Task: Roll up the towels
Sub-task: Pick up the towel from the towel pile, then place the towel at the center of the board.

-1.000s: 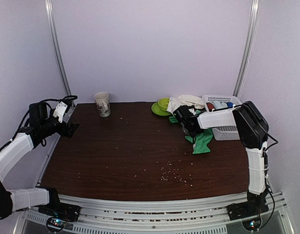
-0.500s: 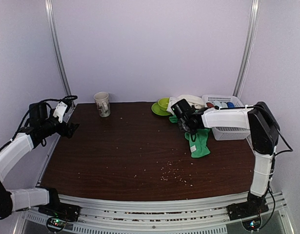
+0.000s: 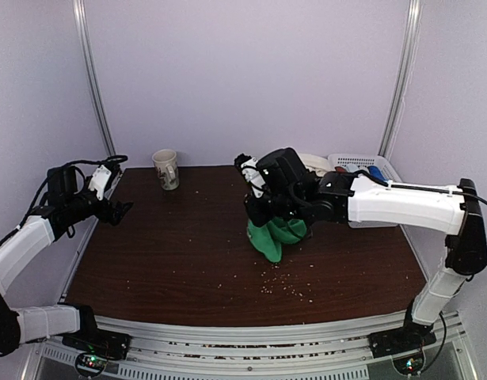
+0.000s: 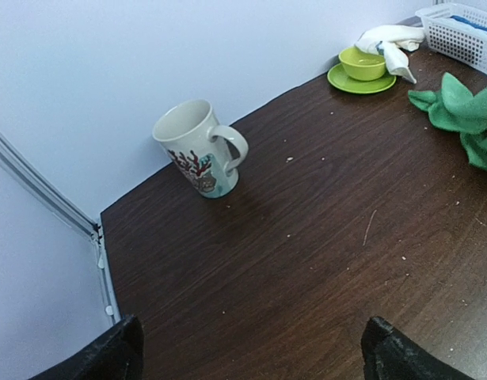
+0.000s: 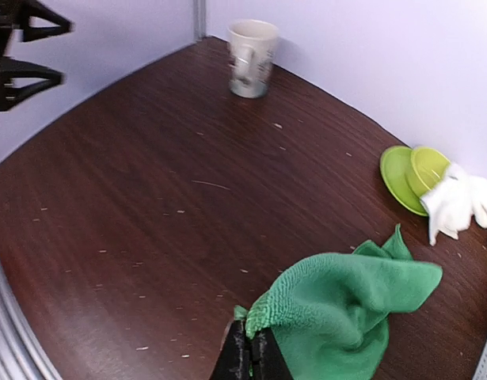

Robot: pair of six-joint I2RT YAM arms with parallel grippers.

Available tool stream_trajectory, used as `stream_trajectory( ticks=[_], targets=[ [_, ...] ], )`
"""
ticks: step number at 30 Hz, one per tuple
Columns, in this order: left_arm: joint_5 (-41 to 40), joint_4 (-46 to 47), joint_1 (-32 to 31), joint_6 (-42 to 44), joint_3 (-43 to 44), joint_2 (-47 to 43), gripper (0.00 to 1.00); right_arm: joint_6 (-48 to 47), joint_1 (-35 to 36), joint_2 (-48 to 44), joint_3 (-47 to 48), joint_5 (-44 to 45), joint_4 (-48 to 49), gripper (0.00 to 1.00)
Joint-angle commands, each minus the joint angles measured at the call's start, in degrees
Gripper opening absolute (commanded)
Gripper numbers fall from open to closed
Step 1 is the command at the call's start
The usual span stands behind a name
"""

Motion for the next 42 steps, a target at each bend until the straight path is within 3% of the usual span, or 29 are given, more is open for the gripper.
stream_trajectory(
  ticks=[1, 10, 16, 23, 24, 27, 31, 37, 42],
  targets=[
    [5.85, 1.85, -0.25, 1.83, 1.98, -1.02, 0.98, -1.77, 2.44, -6.88, 2.21, -7.48, 1.97, 0.0],
    [10.54, 1.81, -3.8, 2.24, 4.03, 1.52, 0.98, 2.0, -1.22, -15.19, -5.69, 2.64, -1.24, 0.0],
    [2.6, 1.8, -15.77, 3.83, 4.63, 6.54, 0.98, 4.61, -5.93, -17.81, -13.65, 11.76, -8.14, 0.0],
    [0.83, 1.54, -23.1, 4.76, 6.43, 13.96, 0.98, 8.19, -9.03, -14.12, -19.62, 20.85, -13.64, 0.0],
    [0.26, 1.65, -24.17, 5.02, 6.98, 15.12, 0.98, 8.38, -9.03, -13.3, -19.85, 21.35, -13.63, 0.03],
    [-2.14, 1.48, -27.89, 5.16, 9.3, 19.48, 0.98, 9.56, -9.24, -10.2, -19.77, 23.39, -14.13, 0.37],
    [-3.09, 0.31, -34.16, 6.38, 12.54, 23.97, 0.98, 11.04, -9.45, -8.39, -19.35, 24.62, -14.31, 0.71],
    [-2.95, 0.49, -43.45, 12.35, 13.42, 25.41, 0.98, 11.57, -11.27, -13.97, -22.52, 18.58, -10.99, 0.92],
    [-1.1, -0.55, -47.64, 13.33, 16.64, 30.12, 0.98, 12.03, -12.77, -20.38, -26.09, 13.12, -7.8, 1.0]
  ],
)
